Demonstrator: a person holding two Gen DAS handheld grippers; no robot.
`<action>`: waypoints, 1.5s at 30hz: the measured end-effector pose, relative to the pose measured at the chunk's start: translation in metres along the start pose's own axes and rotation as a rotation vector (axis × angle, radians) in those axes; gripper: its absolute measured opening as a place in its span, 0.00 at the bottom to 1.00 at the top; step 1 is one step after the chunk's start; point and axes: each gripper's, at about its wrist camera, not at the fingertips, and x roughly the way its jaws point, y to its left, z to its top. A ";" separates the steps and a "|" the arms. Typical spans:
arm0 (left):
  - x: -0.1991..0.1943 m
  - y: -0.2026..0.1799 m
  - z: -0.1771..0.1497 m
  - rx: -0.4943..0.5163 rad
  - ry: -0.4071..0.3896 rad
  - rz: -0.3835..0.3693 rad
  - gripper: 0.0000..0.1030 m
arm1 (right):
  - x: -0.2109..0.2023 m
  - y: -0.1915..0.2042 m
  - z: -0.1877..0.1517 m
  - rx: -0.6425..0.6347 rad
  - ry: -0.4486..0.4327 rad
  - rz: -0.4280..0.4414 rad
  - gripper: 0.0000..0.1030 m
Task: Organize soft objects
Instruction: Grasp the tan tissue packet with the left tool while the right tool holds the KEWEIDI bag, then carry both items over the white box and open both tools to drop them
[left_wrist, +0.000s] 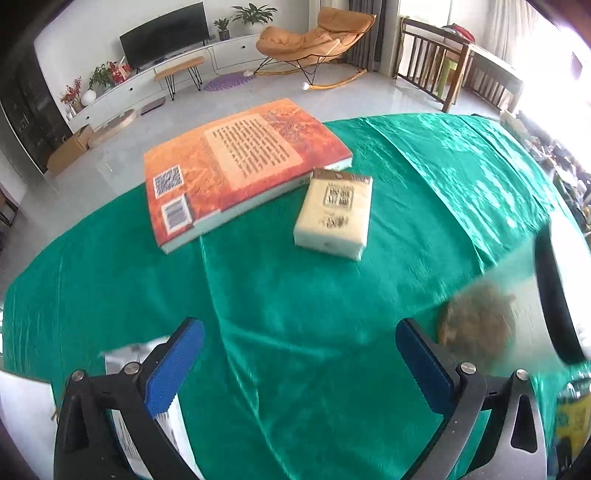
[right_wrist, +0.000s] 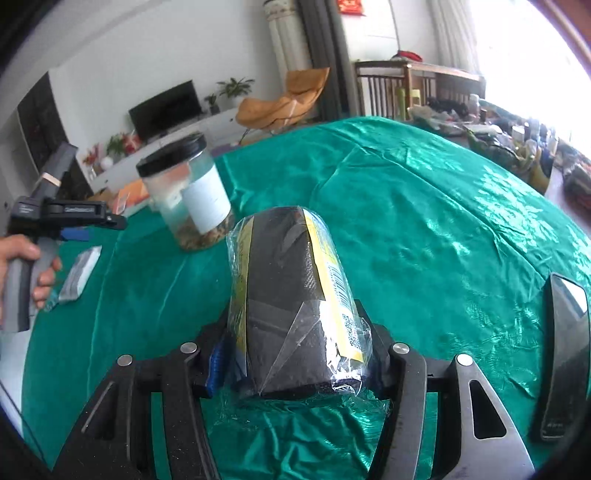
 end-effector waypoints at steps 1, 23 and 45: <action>0.009 -0.001 0.010 -0.006 -0.003 0.028 1.00 | 0.001 -0.003 0.000 0.021 0.004 0.010 0.59; 0.024 0.012 0.025 -0.126 -0.038 -0.125 0.53 | 0.063 -0.031 0.080 0.100 0.081 0.062 0.58; -0.278 0.269 -0.258 -0.347 -0.199 0.060 0.53 | -0.055 0.260 0.118 -0.293 0.244 0.549 0.53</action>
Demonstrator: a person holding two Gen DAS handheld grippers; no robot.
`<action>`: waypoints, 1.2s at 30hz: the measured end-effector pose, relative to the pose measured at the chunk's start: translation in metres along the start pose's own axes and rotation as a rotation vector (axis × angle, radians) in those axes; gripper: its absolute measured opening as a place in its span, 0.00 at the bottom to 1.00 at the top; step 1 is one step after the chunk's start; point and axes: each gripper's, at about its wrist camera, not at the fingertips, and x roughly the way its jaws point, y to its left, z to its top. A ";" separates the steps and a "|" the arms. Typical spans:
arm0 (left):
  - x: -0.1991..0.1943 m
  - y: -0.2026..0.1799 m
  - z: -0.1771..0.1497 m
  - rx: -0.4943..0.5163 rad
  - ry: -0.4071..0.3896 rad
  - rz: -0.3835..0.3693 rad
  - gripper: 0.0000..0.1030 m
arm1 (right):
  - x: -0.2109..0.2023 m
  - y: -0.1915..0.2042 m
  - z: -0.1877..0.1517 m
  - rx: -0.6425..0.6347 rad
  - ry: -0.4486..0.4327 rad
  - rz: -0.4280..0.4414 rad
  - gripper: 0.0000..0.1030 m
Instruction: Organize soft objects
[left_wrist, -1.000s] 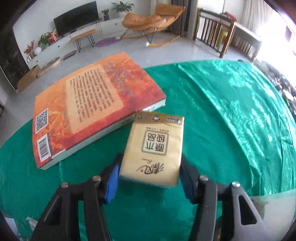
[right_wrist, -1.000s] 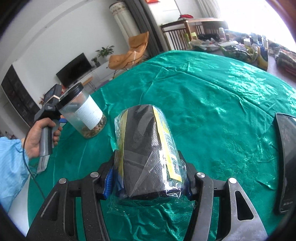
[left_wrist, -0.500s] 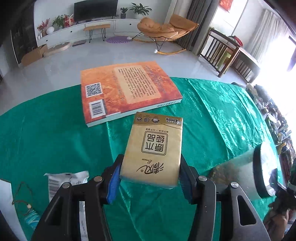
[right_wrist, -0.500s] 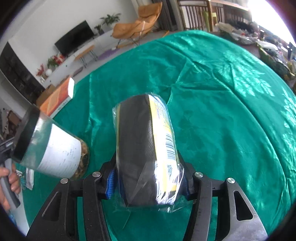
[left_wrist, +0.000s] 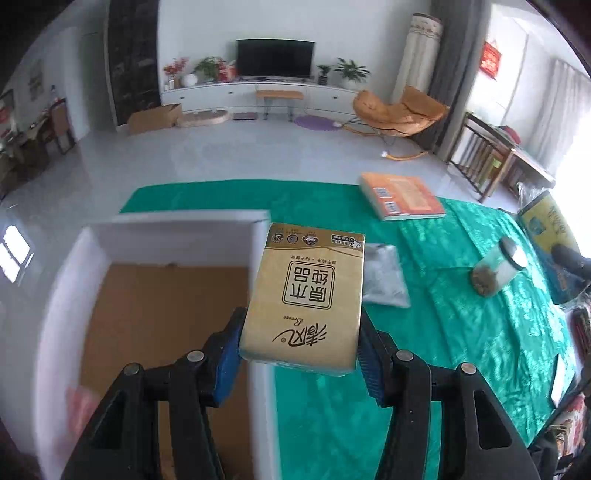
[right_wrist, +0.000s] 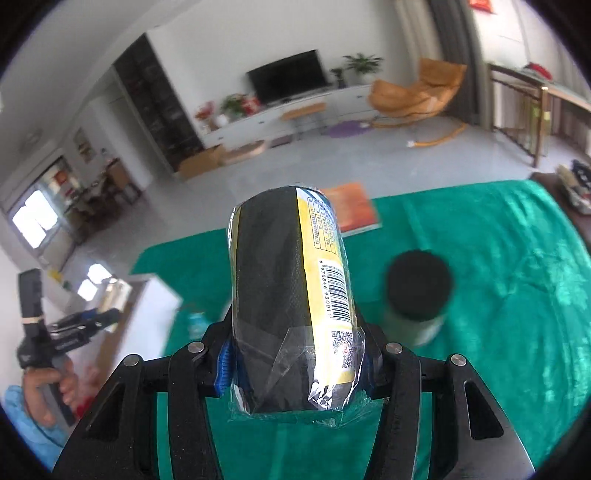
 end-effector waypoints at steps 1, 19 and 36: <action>-0.014 0.024 -0.016 -0.023 0.001 0.045 0.53 | 0.010 0.033 -0.008 -0.010 0.029 0.076 0.53; -0.052 0.003 -0.120 -0.119 -0.084 0.014 0.94 | 0.076 0.092 -0.129 -0.226 0.064 -0.137 0.72; 0.147 -0.246 -0.156 0.323 0.067 -0.154 1.00 | 0.034 -0.131 -0.209 0.101 0.022 -0.651 0.73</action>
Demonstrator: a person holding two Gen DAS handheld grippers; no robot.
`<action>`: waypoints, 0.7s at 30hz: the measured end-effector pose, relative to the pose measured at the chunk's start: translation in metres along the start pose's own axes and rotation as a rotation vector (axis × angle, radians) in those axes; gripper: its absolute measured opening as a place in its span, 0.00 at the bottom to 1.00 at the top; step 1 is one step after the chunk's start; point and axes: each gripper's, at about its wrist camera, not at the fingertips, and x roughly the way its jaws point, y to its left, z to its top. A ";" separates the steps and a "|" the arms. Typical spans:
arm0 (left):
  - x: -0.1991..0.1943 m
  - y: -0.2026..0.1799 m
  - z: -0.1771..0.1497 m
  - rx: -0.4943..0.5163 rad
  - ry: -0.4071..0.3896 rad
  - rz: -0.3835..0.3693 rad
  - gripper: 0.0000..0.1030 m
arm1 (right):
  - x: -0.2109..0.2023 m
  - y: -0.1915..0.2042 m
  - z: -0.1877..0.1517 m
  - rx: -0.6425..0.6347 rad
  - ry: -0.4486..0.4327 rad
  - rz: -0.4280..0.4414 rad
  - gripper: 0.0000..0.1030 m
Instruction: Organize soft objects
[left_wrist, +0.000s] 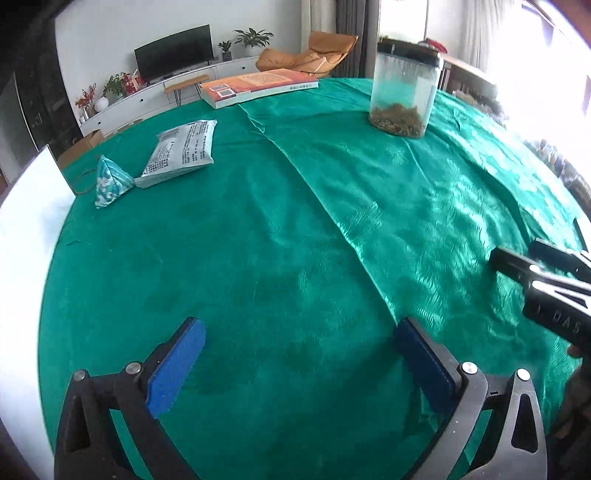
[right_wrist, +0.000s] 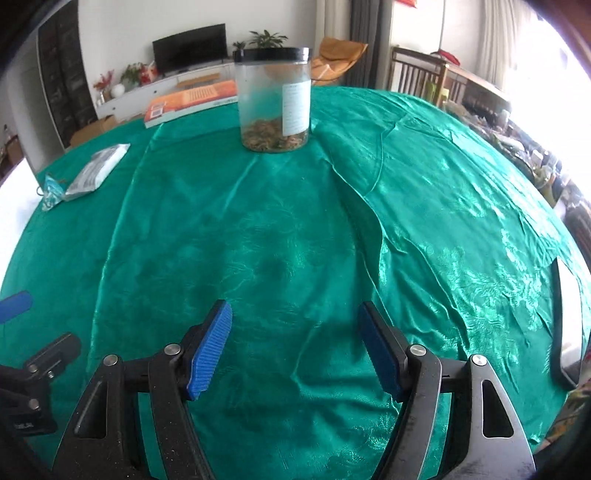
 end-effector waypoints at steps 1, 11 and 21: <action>0.001 0.004 0.001 -0.018 -0.003 0.006 1.00 | 0.000 0.001 0.000 -0.006 0.001 -0.007 0.74; 0.003 0.005 0.003 -0.018 -0.002 0.022 1.00 | -0.002 -0.004 -0.007 0.007 0.007 0.014 0.81; 0.003 0.005 0.003 -0.018 -0.001 0.022 1.00 | -0.002 -0.004 -0.007 0.008 0.007 0.013 0.81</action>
